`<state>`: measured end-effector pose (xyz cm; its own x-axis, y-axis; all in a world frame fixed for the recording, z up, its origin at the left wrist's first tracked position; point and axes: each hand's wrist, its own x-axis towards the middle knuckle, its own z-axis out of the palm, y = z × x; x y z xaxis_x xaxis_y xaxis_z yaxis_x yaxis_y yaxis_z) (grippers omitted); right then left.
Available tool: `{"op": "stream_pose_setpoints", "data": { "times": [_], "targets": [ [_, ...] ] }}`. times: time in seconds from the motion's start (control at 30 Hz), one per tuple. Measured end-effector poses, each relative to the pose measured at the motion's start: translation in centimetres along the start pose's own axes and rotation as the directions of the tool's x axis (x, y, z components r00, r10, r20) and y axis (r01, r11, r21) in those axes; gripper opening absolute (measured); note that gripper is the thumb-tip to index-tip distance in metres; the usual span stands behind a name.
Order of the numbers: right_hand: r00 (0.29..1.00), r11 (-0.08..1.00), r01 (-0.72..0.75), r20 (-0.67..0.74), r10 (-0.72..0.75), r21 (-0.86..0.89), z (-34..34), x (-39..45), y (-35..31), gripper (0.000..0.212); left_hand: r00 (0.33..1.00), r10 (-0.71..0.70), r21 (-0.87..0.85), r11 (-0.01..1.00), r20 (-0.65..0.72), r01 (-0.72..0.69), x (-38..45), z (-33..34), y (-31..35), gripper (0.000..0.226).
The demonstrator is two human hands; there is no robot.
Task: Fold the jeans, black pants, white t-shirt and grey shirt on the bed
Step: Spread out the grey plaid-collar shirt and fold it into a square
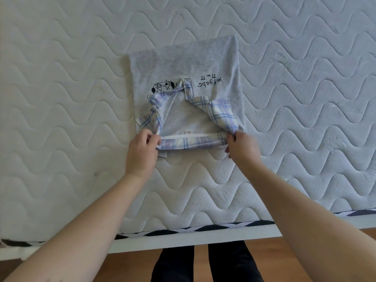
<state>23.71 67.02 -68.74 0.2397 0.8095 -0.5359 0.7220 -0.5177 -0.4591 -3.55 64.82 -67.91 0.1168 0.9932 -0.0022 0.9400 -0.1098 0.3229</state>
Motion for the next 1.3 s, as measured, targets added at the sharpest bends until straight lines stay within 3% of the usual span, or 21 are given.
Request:
{"op": "stream_pose_setpoints", "data": {
  "times": [0.07, 0.13, 0.2, 0.3, 0.43, 0.6, 0.7, 0.8, 0.87, 0.93, 1.0, 1.17, 1.3],
  "targets": [
    [0.997, 0.947, -0.062, 0.057, 0.046, 0.316, 0.1, 0.3, -0.1, 0.026, 0.997, -0.076, -0.08, 0.994, 0.026, 0.078, 0.5, -0.3, -0.8, 0.01],
    [0.988, 0.805, -0.154, 0.112, 0.11, 0.573, 0.2, 0.5, -0.3, 0.022, 0.993, -0.117, -0.102, 0.987, 0.033, 0.12, 0.9, -0.3, -1.4, 0.022],
    [0.98, 0.744, -0.197, 0.125, 0.153, 0.639, 0.4, 0.5, -0.1, 0.021, 0.998, 0.02, -0.028, 0.999, -0.063, -0.022, 0.8, -0.2, -1.5, 0.019],
    [0.989, 0.888, -0.149, 0.057, 0.138, 0.434, 0.7, 0.3, 0.6, 0.005, 0.964, 0.23, 0.159, 0.965, -0.134, -0.209, -0.3, 0.6, -2.3, 0.012],
    [0.987, 0.991, -0.105, -0.108, 0.115, 0.087, 0.4, -0.8, 0.5, 0.034, 0.977, 0.214, 0.202, 0.957, -0.004, -0.209, -2.5, 1.8, -3.1, 0.03],
    [0.946, 0.978, 0.202, -0.249, -0.21, -0.055, 0.4, -1.3, -0.9, 0.054, 0.991, 0.031, 0.055, 0.998, -0.127, -0.024, -1.8, 0.9, -1.4, 0.025],
    [0.912, 0.949, 0.288, -0.268, -0.312, -0.127, 0.6, -0.3, -3.0, 0.061, 0.974, -0.18, -0.024, 0.984, -0.139, 0.178, 1.2, 0.4, -0.1, 0.035],
    [0.928, 0.938, 0.288, -0.184, -0.323, -0.192, 0.8, 1.6, -5.2, 0.065, 0.918, -0.394, -0.081, 0.918, -0.045, 0.389, 5.0, 0.4, 0.6, 0.053],
    [0.931, 0.93, 0.297, -0.15, -0.333, -0.218, 0.8, 2.7, -6.3, 0.058, 0.899, -0.432, -0.085, 0.895, 0.07, 0.437, 6.9, 0.7, 0.8, 0.052],
    [0.925, 0.918, 0.301, -0.156, -0.347, -0.258, 0.6, 3.5, -7.1, 0.043, 0.925, -0.366, -0.068, 0.925, 0.1, 0.373, 7.8, 1.0, 1.2, 0.035],
    [0.926, 0.931, 0.288, -0.184, -0.331, -0.223, 0.5, 3.9, -7.6, 0.032, 0.966, -0.254, -0.055, 0.965, 0.045, 0.256, 7.9, 1.2, 2.0, 0.023],
    [0.919, 0.932, 0.345, -0.241, -0.311, 0.113, -0.3, 2.7, -7.2, 0.02, 0.992, 0.128, 0.127, 0.984, -0.017, -0.125, 7.5, 2.1, 3.3, 0.024],
    [0.926, 0.923, 0.341, -0.233, -0.298, 0.177, -0.8, 2.3, -6.4, 0.019, 0.969, 0.196, 0.188, 0.956, 0.153, -0.223, 7.9, 2.8, 3.0, 0.03]
  ]
}}
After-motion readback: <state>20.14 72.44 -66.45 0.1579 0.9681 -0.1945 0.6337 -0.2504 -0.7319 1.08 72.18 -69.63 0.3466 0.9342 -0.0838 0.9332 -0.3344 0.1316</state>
